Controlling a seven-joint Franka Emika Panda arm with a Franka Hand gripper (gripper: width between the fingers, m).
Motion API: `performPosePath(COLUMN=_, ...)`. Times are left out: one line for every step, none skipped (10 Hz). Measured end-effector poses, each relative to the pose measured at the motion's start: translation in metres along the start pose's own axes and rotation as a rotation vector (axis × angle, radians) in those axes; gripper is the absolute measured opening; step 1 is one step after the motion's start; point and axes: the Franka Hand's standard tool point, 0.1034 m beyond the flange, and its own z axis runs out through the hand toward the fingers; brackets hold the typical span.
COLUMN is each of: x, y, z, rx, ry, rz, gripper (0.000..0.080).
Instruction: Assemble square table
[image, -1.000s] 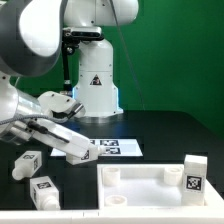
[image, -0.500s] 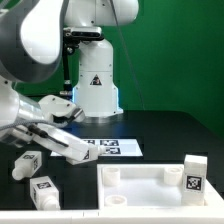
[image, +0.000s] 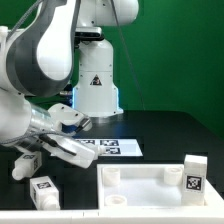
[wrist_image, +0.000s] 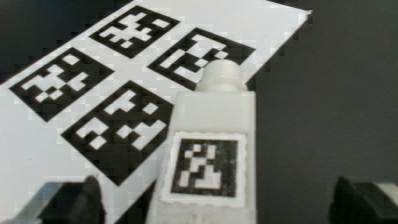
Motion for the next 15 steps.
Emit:
performPosePath(x=0.0, y=0.0, z=0.0, rx=0.0, ry=0.0, rz=0.0, gripper=0.0518)
performPosePath(x=0.0, y=0.0, z=0.0, rx=0.0, ry=-0.001, rz=0.001, gripper=0.038)
performPosePath(x=0.0, y=0.0, z=0.0, rx=0.0, ry=-0.002, rz=0.0, gripper=0.0285)
performPosePath(x=-0.002, y=-0.003, z=-0.002, rx=0.0, ry=0.006, rz=-0.006, gripper=0.0285)
performPosePath(x=-0.011, y=-0.012, z=-0.013, rx=0.005, ry=0.023, rz=-0.031, gripper=0.0285)
performPosePath(x=-0.023, y=-0.027, z=-0.031, rx=0.011, ry=0.078, rz=-0.072, gripper=0.0285)
performPosePath(x=-0.038, y=-0.045, z=-0.05, rx=0.018, ry=0.177, rz=-0.119, gripper=0.0285)
performPosePath(x=-0.049, y=-0.055, z=-0.058, rx=0.024, ry=0.249, rz=-0.146, gripper=0.0285)
performPosePath(x=-0.045, y=-0.054, z=-0.054, rx=0.035, ry=0.3, rz=-0.144, gripper=0.0285)
performPosePath(x=-0.042, y=-0.059, z=-0.056, rx=0.047, ry=0.372, rz=-0.151, gripper=0.0285)
performPosePath(x=-0.043, y=-0.063, z=-0.057, rx=0.057, ry=0.43, rz=-0.162, gripper=0.0285)
performPosePath(x=-0.048, y=-0.072, z=-0.062, rx=0.061, ry=0.504, rz=-0.18, gripper=0.0285)
performPosePath(x=-0.07, y=-0.09, z=-0.078, rx=0.045, ry=0.56, rz=-0.237, gripper=0.0285)
performPosePath(x=-0.087, y=-0.105, z=-0.096, rx=0.028, ry=0.621, rz=-0.284, gripper=0.0285)
performPosePath(x=-0.092, y=-0.114, z=-0.101, rx=0.016, ry=0.702, rz=-0.303, gripper=0.0285)
